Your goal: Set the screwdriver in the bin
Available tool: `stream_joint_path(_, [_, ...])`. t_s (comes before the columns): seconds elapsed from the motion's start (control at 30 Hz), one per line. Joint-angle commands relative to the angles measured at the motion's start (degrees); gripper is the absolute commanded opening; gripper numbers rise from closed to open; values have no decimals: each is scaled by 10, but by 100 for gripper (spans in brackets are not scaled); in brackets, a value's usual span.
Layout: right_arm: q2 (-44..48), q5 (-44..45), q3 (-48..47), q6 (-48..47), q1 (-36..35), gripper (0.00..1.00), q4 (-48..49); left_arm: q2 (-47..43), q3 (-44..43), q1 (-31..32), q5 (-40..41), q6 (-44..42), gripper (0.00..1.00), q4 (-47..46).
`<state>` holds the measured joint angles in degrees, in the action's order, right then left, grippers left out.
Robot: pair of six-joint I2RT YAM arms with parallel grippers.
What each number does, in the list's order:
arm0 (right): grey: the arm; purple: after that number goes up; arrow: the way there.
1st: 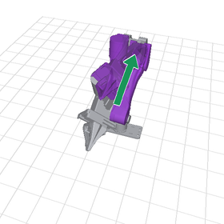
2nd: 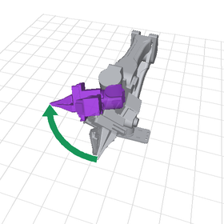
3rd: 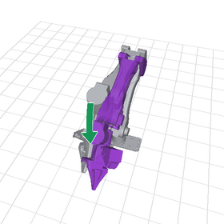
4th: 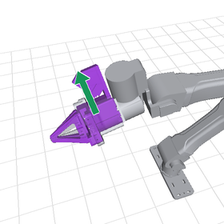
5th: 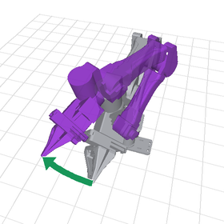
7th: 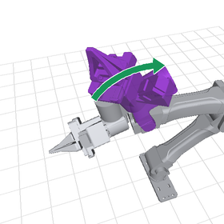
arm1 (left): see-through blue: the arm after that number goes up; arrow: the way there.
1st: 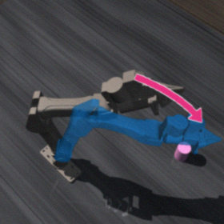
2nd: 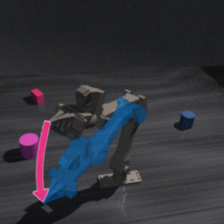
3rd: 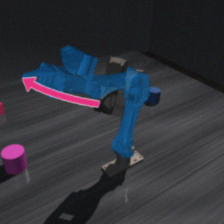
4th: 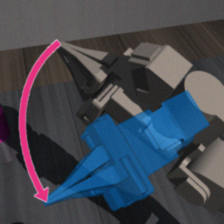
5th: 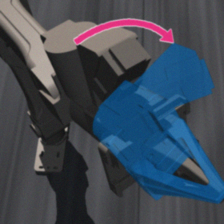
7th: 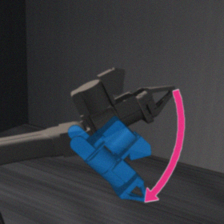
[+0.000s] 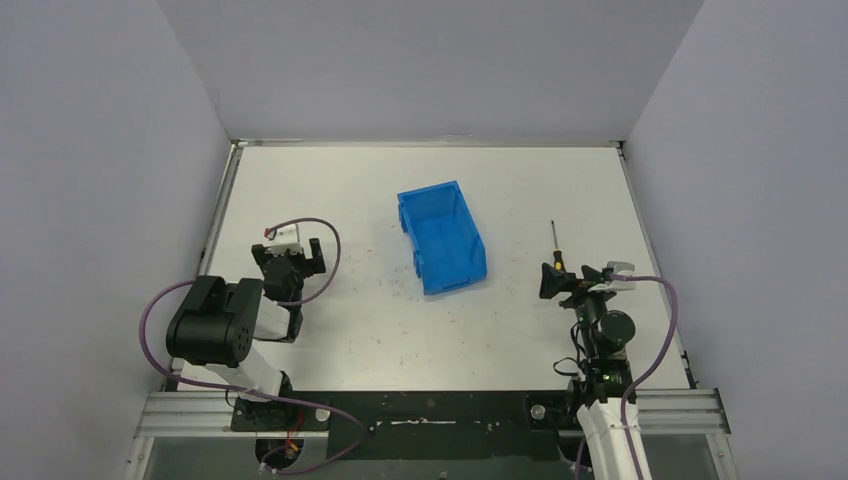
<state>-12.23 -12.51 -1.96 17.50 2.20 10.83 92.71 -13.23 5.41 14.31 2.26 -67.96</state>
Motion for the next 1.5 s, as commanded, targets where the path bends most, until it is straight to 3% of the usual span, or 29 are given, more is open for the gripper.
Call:
stream_joint_path(0.0, [-14, -10, -24, 4, 0, 100, 71, -3, -11, -3, -4, -5, 97, -18])
stream_joint_path(0.13, [-74, 21, -93, 27, 0, 100, 55, -4, -11, -3, -4, -4, 97, -18])
stream_joint_path(0.27, [-194, 42, -227, 25, 1, 100, -31, -4, -11, -3, -4, -5, 97, -18])
stream_joint_path(0.47, [-450, 137, -497, 15, 0, 100, -293, -3, -11, -3, -4, -5, 97, -19])
stream_joint_path(0.57, [-559, 164, -575, 11, 0, 100, -391, -3, -11, -3, -4, -5, 97, -18])
stream_joint_path(0.8, [-731, 131, -615, -26, 1, 100, -425, -4, -11, -3, -4, -5, 97, -19])
stream_joint_path(1.0, [-814, 109, -575, -31, -2, 97, -395, -3, -11, -3, -4, -5, 97, -18])
stream_joint_path(1.07, [-832, 122, -565, -33, -6, 90, -390, -4, -11, -3, -4, -5, 97, -19])
stream_joint_path(1.13, [-846, 123, -557, -34, -9, 76, -385, -4, -11, -3, -4, -5, 97, -19])
stream_joint_path(1.27, [-862, 143, -550, -38, -14, 42, -380, -4, -11, -3, -4, -4, 97, -18])
stream_joint_path(1.37, [-861, 153, -561, -45, -18, 5, -393, -3, -11, -3, -4, -5, 97, -18])
stream_joint_path(1.4, [-857, 160, -565, -47, -18, 0, -400, -3, -11, -3, -3, -5, 97, -19])
stream_joint_path(1.47, [-844, 173, -580, -49, -37, 0, -417, -4, -11, -3, -4, -5, 97, -18])
